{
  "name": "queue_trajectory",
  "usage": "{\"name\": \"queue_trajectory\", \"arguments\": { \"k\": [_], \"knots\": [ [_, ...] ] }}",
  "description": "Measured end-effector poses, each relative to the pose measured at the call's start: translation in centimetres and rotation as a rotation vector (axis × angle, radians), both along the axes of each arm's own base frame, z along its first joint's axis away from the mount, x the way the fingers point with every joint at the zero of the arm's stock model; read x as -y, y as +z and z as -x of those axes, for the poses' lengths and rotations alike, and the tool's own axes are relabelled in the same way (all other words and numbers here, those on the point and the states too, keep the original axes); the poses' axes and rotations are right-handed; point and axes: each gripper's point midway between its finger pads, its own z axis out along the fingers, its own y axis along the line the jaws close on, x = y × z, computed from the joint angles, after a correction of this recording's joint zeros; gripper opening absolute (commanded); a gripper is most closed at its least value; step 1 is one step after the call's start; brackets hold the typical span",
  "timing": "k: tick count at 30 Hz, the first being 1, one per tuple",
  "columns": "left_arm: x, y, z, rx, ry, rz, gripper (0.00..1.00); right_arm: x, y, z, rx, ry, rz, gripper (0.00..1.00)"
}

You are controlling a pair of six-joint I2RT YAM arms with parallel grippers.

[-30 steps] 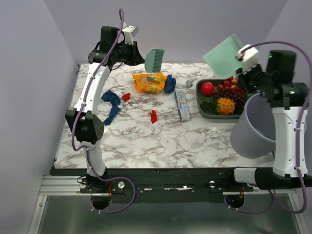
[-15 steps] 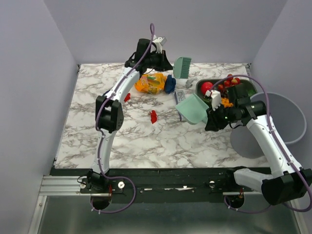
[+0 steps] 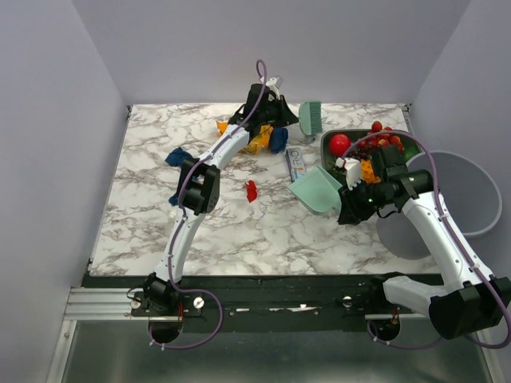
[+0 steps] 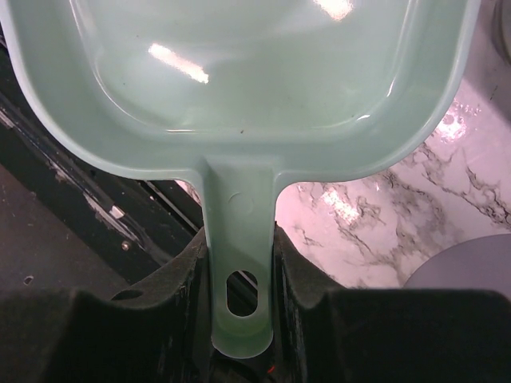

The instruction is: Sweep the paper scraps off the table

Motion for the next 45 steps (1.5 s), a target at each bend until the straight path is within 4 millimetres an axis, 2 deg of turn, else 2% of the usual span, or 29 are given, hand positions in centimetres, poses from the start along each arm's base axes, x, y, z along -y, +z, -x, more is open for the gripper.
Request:
{"name": "queue_trajectory", "arguments": {
  "k": [6, 8, 13, 15, 18, 24, 27, 30, 37, 41, 45],
  "knots": [
    [-1.2, -0.7, -2.0, -0.048, 0.161, 0.012, 0.0, 0.0, -0.3, 0.0, -0.012, -0.001, 0.003, 0.01],
    [-2.1, -1.7, -2.3, -0.075, 0.209, -0.01, 0.0, 0.0, -0.4, -0.1, -0.016, -0.001, 0.004, 0.01],
    [-4.2, -5.1, -1.6, -0.176, 0.258, -0.082, 0.0, -0.1, -0.4, -0.4, -0.008, -0.002, 0.002, 0.01],
    [-4.8, -5.2, -1.3, -0.193, 0.259, -0.082, 0.0, -0.2, -0.4, -0.6, 0.001, -0.002, -0.001, 0.01],
    [-5.0, -3.9, -1.3, -0.181, 0.253, -0.07, 0.0, -0.2, -0.6, -0.7, 0.006, -0.005, -0.003, 0.01],
    [-4.9, 1.6, -1.3, -0.097, 0.242, -0.012, 0.0, 0.2, -1.0, 0.2, 0.019, -0.01, 0.002, 0.01],
    [-3.4, 4.6, -0.8, -0.037, 0.19, 0.043, 0.0, 0.4, -0.9, 0.4, 0.035, -0.014, 0.007, 0.01],
    [-1.8, 5.3, 0.1, -0.02, 0.156, 0.055, 0.0, 0.5, -0.8, 0.4, 0.041, -0.015, 0.01, 0.01],
    [0.8, 3.9, 2.4, -0.06, 0.106, 0.023, 0.0, 0.4, -1.1, -0.4, 0.045, -0.017, 0.014, 0.01],
    [0.9, 2.4, 2.6, -0.087, 0.105, 0.007, 0.0, 0.4, -1.3, -0.4, 0.04, -0.017, 0.015, 0.01],
    [0.0, -0.4, 2.6, -0.148, 0.121, -0.021, 0.0, 0.3, -1.3, -0.5, 0.038, -0.017, 0.015, 0.01]
  ]
}}
